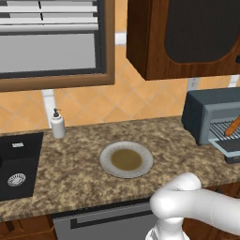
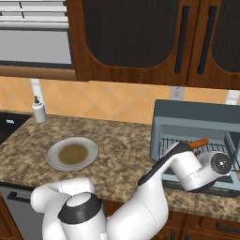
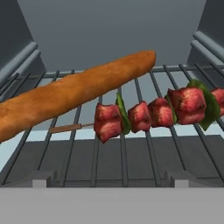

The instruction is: Pick up the kebab skewer and baguette bread, and place them inside the toaster oven. Close the toaster oven door and start by setting the timer.

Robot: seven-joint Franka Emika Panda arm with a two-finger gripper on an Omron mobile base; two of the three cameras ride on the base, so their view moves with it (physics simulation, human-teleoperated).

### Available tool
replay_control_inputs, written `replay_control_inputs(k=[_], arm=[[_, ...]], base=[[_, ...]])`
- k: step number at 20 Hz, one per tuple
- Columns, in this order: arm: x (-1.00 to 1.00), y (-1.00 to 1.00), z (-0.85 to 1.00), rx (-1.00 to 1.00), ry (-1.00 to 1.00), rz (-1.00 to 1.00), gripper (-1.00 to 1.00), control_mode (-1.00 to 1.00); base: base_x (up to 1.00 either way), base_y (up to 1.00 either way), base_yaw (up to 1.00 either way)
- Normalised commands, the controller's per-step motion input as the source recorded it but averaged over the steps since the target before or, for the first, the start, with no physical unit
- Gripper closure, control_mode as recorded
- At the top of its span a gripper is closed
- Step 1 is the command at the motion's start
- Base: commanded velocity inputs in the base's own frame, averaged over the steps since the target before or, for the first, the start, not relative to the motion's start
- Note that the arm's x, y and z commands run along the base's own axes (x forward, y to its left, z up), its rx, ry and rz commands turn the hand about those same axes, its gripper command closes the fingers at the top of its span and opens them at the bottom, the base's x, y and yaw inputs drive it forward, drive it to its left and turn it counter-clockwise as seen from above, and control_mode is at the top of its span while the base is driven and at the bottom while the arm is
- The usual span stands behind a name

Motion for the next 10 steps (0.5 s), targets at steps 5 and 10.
replay_control_inputs(k=[5, 10], arm=[[0.00, 0.00, -0.10, 0.00, 0.04, 0.00, -1.00, -1.00], [-0.11, 0.00, 0.00, 0.00, 0.01, 0.00, -1.00, -1.00]], base=[[0.00, 0.00, 0.00], [0.00, 0.00, 0.00]])
